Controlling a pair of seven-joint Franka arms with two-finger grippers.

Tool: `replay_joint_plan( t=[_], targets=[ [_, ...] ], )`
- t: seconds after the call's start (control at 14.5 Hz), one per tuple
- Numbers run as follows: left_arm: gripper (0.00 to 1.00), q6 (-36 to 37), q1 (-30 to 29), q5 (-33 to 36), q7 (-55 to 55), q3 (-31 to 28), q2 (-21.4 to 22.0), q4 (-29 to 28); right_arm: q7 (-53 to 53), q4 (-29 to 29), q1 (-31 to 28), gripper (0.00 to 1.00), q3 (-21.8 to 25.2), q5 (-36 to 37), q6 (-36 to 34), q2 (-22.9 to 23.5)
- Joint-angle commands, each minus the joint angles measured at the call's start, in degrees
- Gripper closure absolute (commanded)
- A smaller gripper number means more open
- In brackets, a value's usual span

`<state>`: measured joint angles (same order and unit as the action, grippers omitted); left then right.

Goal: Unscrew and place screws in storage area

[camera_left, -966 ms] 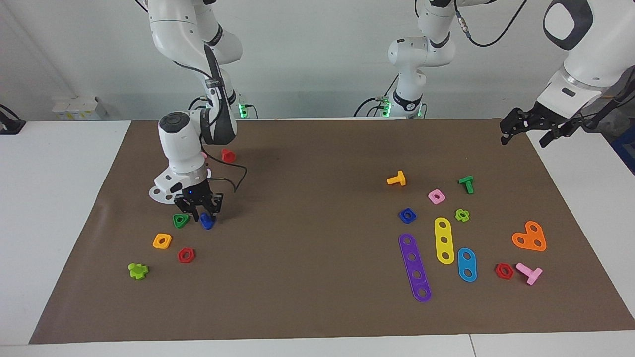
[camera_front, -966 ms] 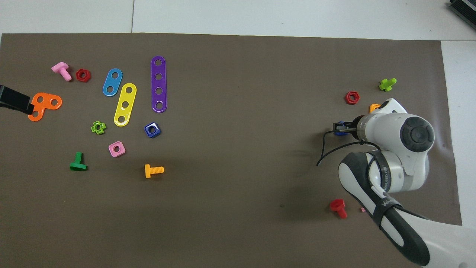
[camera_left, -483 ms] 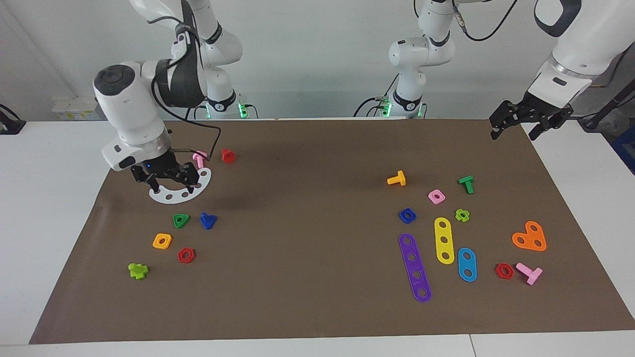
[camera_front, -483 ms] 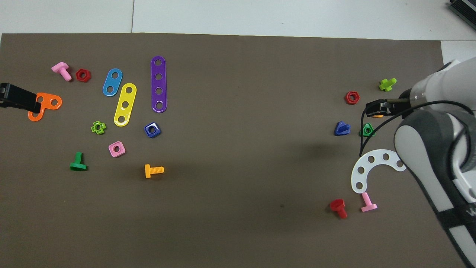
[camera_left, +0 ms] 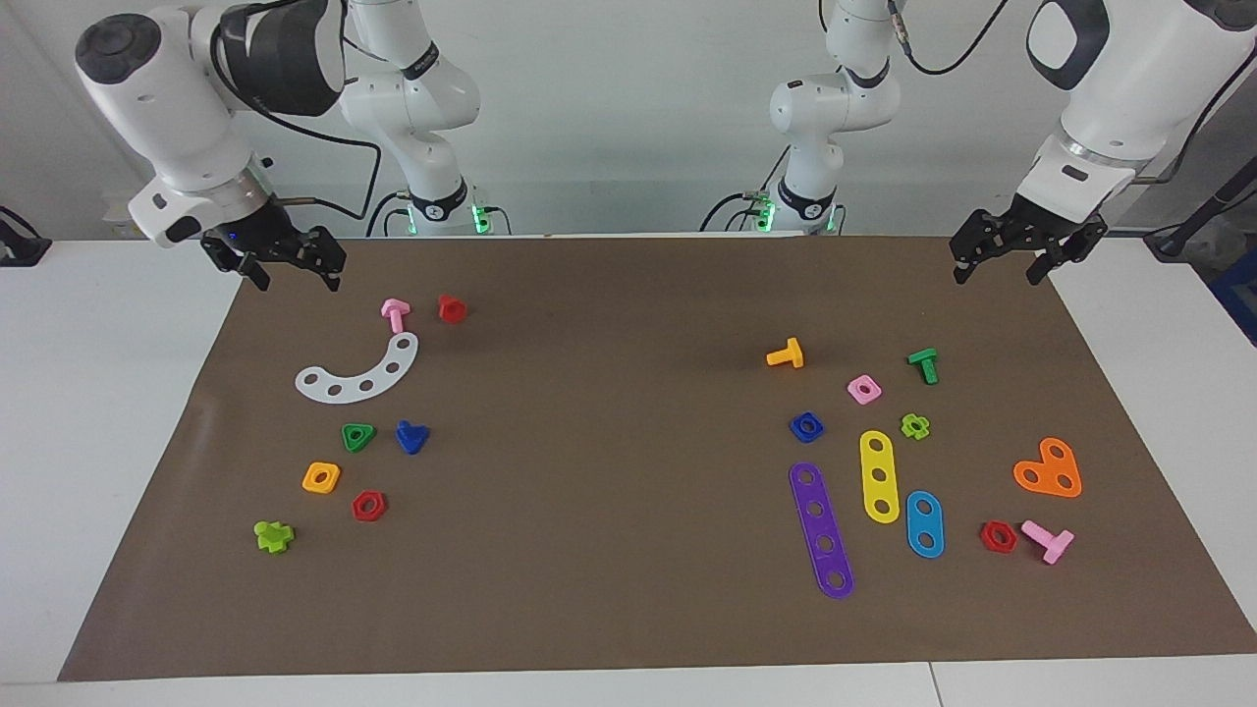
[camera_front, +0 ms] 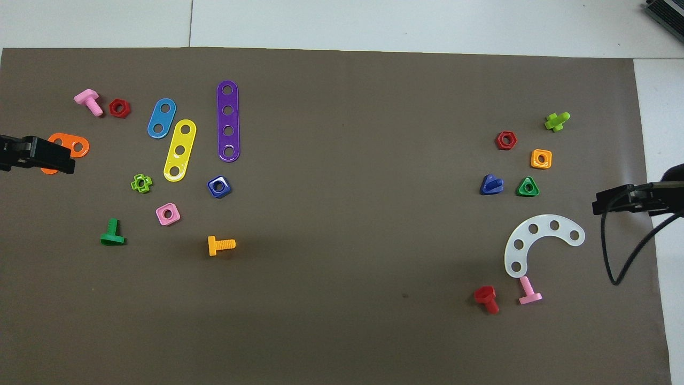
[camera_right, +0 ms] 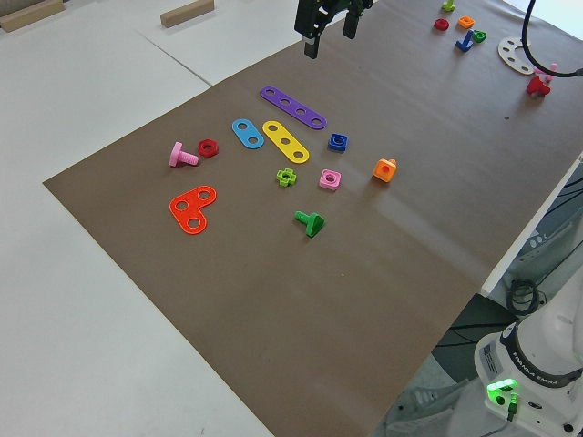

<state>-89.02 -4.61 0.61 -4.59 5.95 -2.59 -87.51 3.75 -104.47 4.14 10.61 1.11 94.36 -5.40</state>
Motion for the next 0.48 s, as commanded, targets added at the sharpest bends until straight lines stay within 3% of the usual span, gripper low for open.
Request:
replay_joint_plan(
  t=[0.0,0.21,0.41],
  targets=[
    [0.00,-0.9,-1.3,0.8,0.5,0.9,1.4,-2.4,2.0,2.1,-1.0,0.00,-0.4,-0.6,-2.8,-1.2],
    [0.00,0.6,-1.3,0.5,0.0,1.0,2.0,-3.4,1.8,13.0,-0.6,0.00,-0.5,0.5,-11.9,1.8],
    [0.00,1.4,-0.7,0.4,-0.2,1.1,2.9,-5.6,1.7,17.1,-1.0,0.00,-0.6,0.6,-14.7,3.1]
  ],
)
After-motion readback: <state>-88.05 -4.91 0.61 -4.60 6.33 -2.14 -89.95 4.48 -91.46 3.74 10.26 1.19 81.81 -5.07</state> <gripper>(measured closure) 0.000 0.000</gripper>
